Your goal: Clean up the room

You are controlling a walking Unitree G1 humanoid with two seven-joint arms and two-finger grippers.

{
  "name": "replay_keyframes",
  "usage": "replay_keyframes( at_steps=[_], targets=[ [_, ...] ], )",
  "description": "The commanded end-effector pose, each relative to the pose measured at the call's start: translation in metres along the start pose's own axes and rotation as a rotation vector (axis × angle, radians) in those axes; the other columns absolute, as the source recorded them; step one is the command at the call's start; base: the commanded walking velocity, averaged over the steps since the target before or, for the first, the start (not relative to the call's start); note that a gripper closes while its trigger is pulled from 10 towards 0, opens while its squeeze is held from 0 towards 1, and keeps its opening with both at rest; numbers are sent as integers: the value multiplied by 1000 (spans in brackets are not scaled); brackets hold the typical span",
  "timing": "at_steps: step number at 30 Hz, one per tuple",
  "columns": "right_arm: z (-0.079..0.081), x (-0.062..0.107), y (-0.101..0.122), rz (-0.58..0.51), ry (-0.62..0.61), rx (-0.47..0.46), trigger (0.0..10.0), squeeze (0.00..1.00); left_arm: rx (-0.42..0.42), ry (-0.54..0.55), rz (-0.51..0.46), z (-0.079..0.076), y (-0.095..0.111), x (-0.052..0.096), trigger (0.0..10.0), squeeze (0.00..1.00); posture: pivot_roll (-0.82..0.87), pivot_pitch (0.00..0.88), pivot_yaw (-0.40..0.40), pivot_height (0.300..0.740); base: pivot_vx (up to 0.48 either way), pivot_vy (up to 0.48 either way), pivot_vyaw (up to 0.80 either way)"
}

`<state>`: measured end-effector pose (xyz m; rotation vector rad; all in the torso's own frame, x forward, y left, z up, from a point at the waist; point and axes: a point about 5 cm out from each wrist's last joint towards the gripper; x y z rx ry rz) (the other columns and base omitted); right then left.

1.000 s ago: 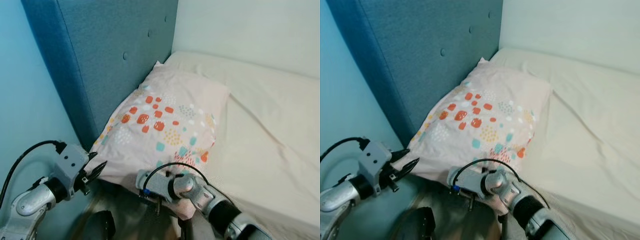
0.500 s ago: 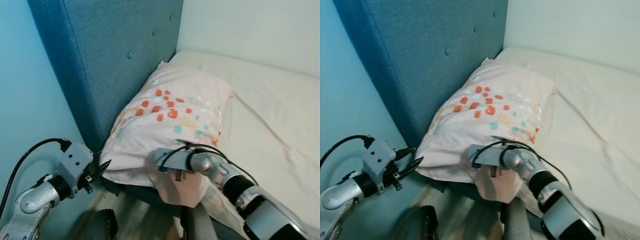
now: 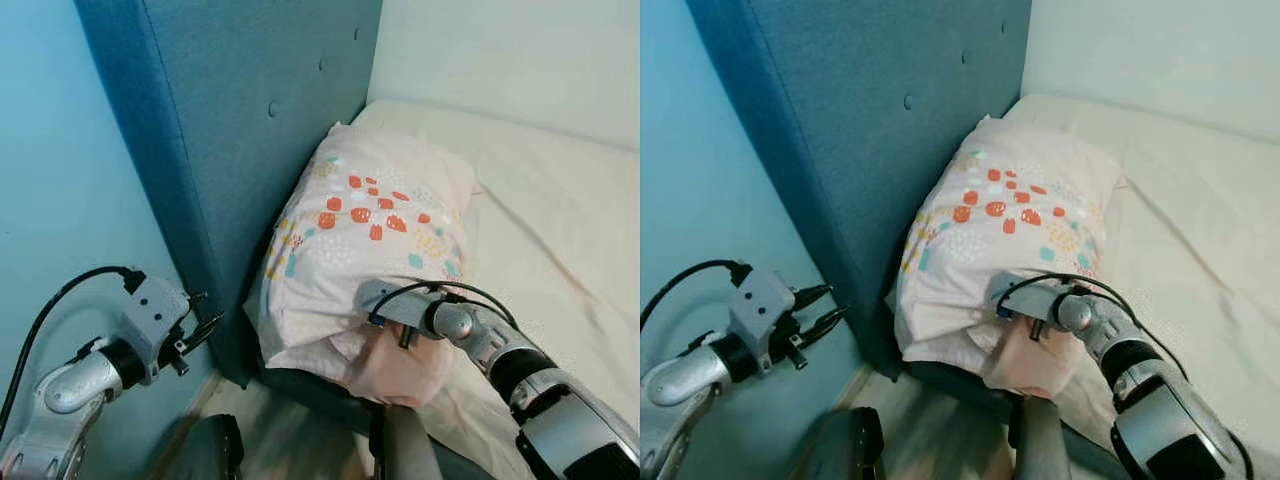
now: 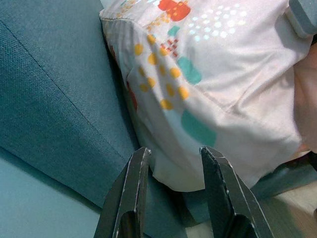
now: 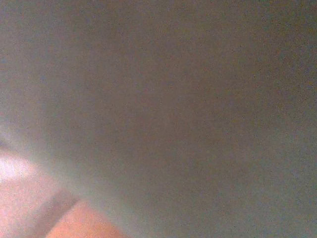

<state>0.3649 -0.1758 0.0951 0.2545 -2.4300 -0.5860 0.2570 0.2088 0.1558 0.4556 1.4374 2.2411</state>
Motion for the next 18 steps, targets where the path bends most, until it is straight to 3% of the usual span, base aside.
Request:
replay_keyframes(
  at_steps=[1,4,9,11,14,15,18],
  targets=[
    [5,-4,8,-52,-31,-78,0,0,-20,-5,26,0,-4,0,10000,0,70,166,-24,576,0,0,0],
    [11,-10,26,-134,-23,-104,0,0,-27,-2,26,2,-4,-1,10000,0,70,166,-24,576,0,0,0],
    [29,-22,102,-426,46,-192,0,0,-41,12,30,7,-4,-1,10000,0,79,172,-28,576,0,0,0],
    [29,-22,102,-426,46,-192,0,0,-41,12,30,7,-4,-1,10000,0,79,172,-28,576,0,0,0],
    [37,-23,120,-491,75,-188,0,0,-44,17,30,8,-4,0,10000,0,84,174,-32,576,0,0,0],
    [43,-22,140,-568,87,-184,0,0,-46,22,30,8,-4,0,10000,0,83,176,-33,576,0,0,0],
    [44,-22,146,-592,85,-188,0,0,-47,23,29,8,-4,0,10000,0,83,176,-33,576,0,0,0]
  ],
)
Point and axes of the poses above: a point about 5 cm out from each wrist's last joint towards the gripper, its own x axis pointing back from the gripper into the wrist, its own y axis along the axis of the wrist's last joint, z = x × y, and after that the axes turned 1 degree about x, right-handed
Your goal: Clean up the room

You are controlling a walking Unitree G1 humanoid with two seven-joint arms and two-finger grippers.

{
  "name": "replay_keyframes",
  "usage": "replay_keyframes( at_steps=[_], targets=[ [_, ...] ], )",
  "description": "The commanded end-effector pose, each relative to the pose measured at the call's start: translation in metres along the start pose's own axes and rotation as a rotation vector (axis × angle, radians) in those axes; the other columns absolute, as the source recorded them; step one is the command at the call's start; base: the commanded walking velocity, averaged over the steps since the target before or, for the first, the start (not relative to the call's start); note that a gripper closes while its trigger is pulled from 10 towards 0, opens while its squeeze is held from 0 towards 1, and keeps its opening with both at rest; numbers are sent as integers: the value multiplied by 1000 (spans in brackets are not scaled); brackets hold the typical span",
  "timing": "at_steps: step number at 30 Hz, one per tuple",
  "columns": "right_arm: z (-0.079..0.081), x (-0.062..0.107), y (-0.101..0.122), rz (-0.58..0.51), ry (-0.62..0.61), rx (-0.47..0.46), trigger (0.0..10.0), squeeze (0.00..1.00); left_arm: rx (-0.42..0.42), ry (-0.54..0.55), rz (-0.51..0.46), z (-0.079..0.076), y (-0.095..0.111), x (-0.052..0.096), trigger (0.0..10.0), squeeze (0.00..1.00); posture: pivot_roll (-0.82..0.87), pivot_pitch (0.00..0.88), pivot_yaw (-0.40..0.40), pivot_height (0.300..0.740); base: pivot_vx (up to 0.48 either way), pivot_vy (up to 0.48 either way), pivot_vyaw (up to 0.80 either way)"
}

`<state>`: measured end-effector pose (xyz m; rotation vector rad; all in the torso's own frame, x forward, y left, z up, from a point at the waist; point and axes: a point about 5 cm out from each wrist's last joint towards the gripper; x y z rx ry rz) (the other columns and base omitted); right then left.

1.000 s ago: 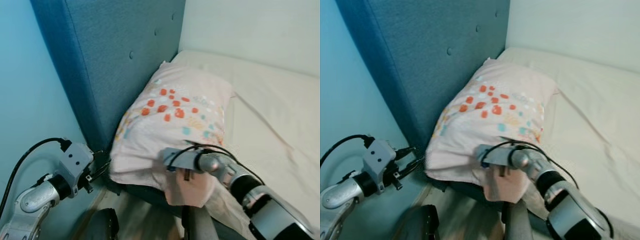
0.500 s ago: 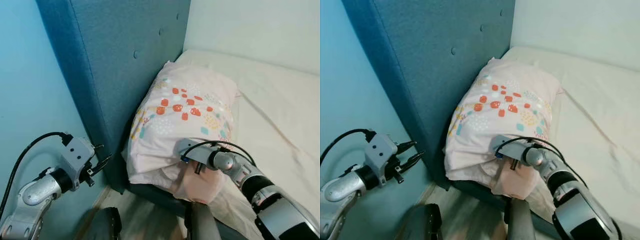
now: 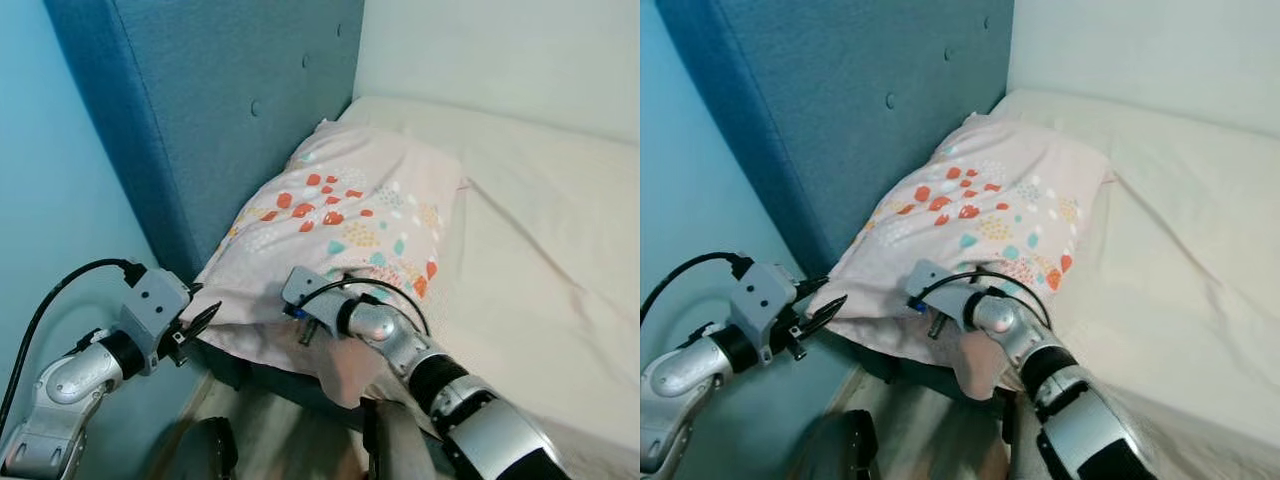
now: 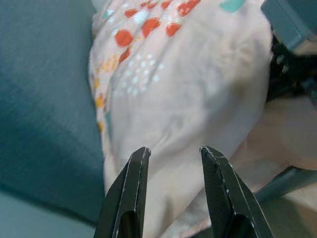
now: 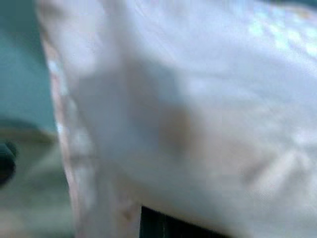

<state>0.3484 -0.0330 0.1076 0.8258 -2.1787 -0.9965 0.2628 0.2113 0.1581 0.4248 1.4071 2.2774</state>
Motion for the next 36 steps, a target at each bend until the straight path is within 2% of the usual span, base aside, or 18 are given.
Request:
replay_keyframes(
  at_steps=[1,7,8,9,10,11,12,15,16,22,23,24,25,30,32,34,35,36],
  targets=[
    [-4,-3,14,-73,-14,15,0,0,-13,1,25,2,-4,4,10000,0,83,176,-33,576,0,0,0],
    [-1,2,7,-87,-8,-36,0,0,-3,1,8,0,-2,3,10000,0,78,170,-32,576,0,0,0],
    [5,8,2,-116,4,-100,3725,0,14,10,-4,0,-1,3,10000,0,78,161,-27,576,0,0,0],
    [5,8,2,-116,4,-100,3725,0,14,10,-4,0,-1,3,10000,0,78,161,-27,576,0,0,0],
    [10,14,-2,-143,-5,-158,7059,0,35,21,-18,0,0,2,10000,0,72,145,-16,576,0,0,0],
    [13,19,-4,-160,-12,-194,7059,0,50,30,-28,0,0,2,10000,0,72,145,-16,576,0,0,0],
    [17,26,-7,-186,-49,-225,10000,0,83,50,-43,1,1,0,10000,0,65,129,-4,576,0,0,0],
    [20,36,-9,-217,-99,-283,10000,0,122,72,-57,2,2,-3,10000,0,54,113,9,576,0,0,0],
    [23,46,-12,-246,-156,-325,10000,1000,164,92,-76,1,2,-8,10000,0,41,96,25,576,0,0,0],
    [27,61,-14,-279,-233,-372,10000,1000,226,108,-105,-2,2,-17,10000,0,28,79,38,576,0,0,0],
    [27,67,-11,-307,-268,-392,10000,267,252,111,-124,-4,2,-23,10000,0,19,61,50,576,0,0,0],
    [27,67,-11,-307,-268,-392,10000,267,252,111,-124,-4,2,-23,10000,0,19,61,50,576,0,0,0],
    [29,72,-7,-337,-271,-413,10000,0,267,110,-139,-5,3,-28,10000,0,11,43,61,576,0,0,0],
    [28,91,3,-395,-338,-409,10000,0,277,128,-150,-2,3,-36,10000,0,5,22,66,576,0,0,0],
    [-1,110,-9,-354,-660,-497,10000,0,331,244,-141,-1,4,-41,10000,0,11,12,58,576,0,0,0],
    [-1,110,-9,-354,-660,-497,10000,0,331,244,-141,-1,4,-41,10000,0,11,12,58,576,0,0,0],
    [-12,118,-16,-321,-773,-536,10000,0,386,298,-118,-3,2,-46,10000,0,13,8,56,576,0,0,0],
    [-12,118,-16,-321,-773,-536,10000,0,386,298,-118,-3,2,-46,10000,0,13,8,56,576,0,0,0]
  ],
)
Point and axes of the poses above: a point about 5 cm out from each wrist's last joint towards the gripper, its own x axis pointing back from the gripper into the wrist, its own y axis along the axis of the wrist's last joint, z = x × y, and after that the axes turned 1 degree about x, right-handed
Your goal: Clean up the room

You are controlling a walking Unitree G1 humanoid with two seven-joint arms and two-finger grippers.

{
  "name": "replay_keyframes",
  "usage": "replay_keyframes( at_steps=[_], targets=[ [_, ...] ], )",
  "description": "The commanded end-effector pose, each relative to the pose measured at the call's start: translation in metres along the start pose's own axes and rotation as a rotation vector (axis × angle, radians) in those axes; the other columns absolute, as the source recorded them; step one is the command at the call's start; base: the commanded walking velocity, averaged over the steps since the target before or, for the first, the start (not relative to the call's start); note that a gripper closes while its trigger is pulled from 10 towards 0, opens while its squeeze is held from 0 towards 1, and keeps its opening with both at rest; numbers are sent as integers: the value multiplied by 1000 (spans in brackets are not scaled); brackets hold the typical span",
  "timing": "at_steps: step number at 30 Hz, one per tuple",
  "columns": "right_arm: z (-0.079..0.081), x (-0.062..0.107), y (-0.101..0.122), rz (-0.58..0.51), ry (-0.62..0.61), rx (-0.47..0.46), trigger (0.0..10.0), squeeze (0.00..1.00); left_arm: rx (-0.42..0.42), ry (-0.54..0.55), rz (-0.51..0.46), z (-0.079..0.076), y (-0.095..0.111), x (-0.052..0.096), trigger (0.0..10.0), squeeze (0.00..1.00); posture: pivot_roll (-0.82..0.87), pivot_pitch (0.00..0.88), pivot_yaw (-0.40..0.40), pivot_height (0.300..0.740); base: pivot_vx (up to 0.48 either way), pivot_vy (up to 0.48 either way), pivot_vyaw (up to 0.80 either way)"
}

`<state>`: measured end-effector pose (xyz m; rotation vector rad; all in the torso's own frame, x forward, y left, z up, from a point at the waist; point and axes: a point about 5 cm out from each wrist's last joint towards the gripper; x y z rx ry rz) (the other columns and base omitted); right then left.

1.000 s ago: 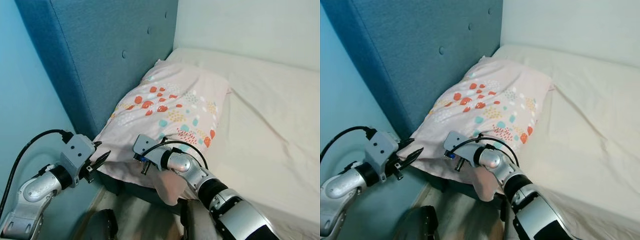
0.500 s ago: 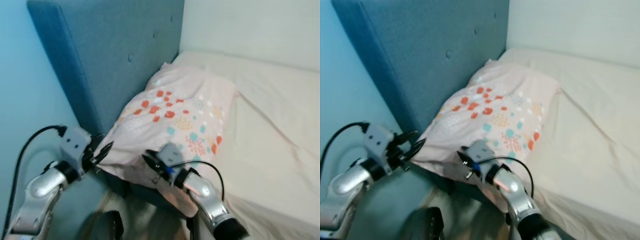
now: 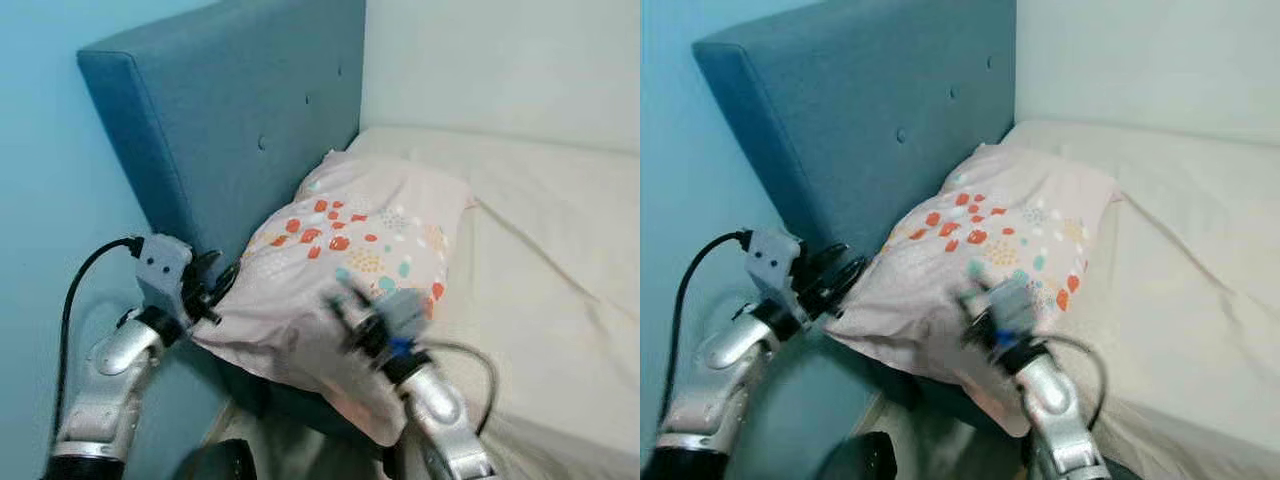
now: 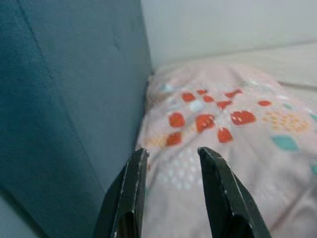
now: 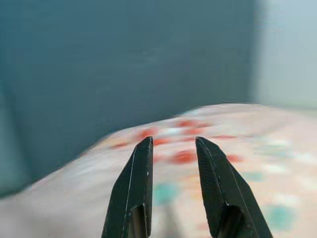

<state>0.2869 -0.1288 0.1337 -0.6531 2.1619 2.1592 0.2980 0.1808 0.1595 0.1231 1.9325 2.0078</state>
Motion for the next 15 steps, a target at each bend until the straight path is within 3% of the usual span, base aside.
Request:
replay_keyframes(
  at_steps=[1,5,7,15],
  targets=[
    [-15,-1,1,27,-121,13,10000,0,23,79,97,-4,-14,-4,10000,0,8,1,52,576,0,0,0],
    [-21,-6,3,52,-125,85,10000,0,14,131,164,-18,-29,-5,10000,0,0,0,40,576,0,0,0],
    [-24,-6,-2,111,-130,117,10000,0,12,130,134,-29,-32,-8,10000,0,2,0,28,586,0,0,0],
    [-29,-1,-10,189,-188,65,10000,0,52,145,101,-30,-31,-7,10000,0,4,0,6,616,0,0,0]
  ],
)
Point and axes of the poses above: a point about 5 cm out from each wrist's last joint towards the gripper, its own x axis pointing back from the gripper into the wrist, its own y axis along the axis of the wrist's last joint, z = x × y, and after that the axes turned 1 degree about x, right-handed
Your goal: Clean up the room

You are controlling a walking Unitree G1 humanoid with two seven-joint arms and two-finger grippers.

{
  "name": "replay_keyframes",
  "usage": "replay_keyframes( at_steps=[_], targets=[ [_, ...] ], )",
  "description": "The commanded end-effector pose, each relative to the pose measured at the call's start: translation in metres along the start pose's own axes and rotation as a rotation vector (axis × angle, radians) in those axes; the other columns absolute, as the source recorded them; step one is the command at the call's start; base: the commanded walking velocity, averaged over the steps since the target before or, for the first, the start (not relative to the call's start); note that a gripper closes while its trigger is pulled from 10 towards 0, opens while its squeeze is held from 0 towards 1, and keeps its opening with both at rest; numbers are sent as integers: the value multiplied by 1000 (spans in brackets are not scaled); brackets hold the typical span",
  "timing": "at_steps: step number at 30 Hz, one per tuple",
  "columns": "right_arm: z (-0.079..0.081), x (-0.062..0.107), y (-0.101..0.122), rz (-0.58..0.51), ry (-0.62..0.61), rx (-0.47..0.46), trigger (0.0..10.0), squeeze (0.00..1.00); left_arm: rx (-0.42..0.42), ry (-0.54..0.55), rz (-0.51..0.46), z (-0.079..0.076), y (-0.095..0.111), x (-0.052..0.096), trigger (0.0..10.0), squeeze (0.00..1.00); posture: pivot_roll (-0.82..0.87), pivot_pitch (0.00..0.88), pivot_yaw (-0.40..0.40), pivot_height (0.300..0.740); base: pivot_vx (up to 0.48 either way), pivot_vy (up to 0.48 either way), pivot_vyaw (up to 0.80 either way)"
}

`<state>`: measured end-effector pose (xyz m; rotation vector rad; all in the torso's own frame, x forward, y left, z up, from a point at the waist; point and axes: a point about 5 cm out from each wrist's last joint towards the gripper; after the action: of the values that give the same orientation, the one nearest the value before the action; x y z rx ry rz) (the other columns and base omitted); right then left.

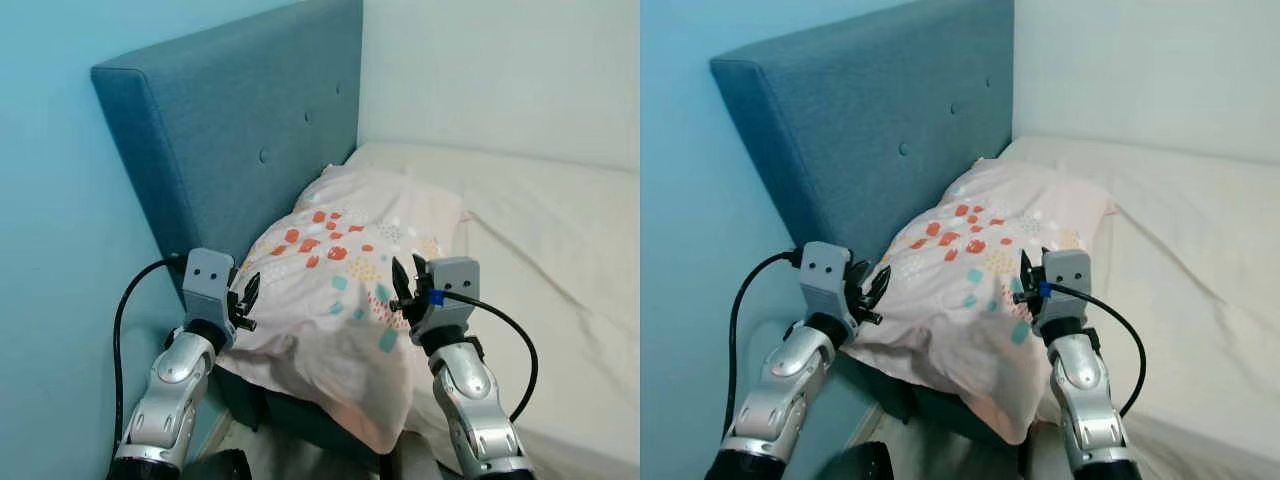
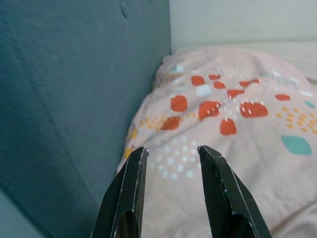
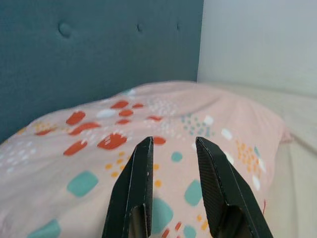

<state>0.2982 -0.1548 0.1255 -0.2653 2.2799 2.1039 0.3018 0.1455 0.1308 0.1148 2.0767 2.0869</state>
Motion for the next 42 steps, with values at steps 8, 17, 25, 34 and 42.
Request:
replay_keyframes(
  at_steps=[8,17,25,34,42],
  targets=[
    [-8,-3,-3,59,-57,-11,10000,0,-12,27,-13,4,2,3,10000,0,4,0,-4,646,0,0,0],
    [-8,-1,-6,84,-74,-32,10000,0,-18,-52,6,-8,3,2,10000,0,6,0,1,686,0,0,0],
    [-5,3,-9,100,-81,-38,10000,0,-24,-76,-12,-9,3,3,10000,0,7,0,14,716,0,0,0],
    [-2,10,-15,122,-93,-40,10000,0,-31,-105,7,-12,0,4,10000,0,8,0,21,740,0,0,0],
    [-10,17,-33,236,-135,-63,10000,0,-42,-45,69,-7,-17,3,10000,0,3,0,28,740,0,0,0]
  ],
)
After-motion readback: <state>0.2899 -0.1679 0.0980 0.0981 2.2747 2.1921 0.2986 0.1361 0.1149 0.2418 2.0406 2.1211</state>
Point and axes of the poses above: a point about 5 cm out from each wrist's last joint towards the gripper, its own x axis pointing back from the gripper into the wrist, its own y axis along the axis of the wrist's last joint, z = x × y, and after that the axes turned 1 degree about x, right-handed
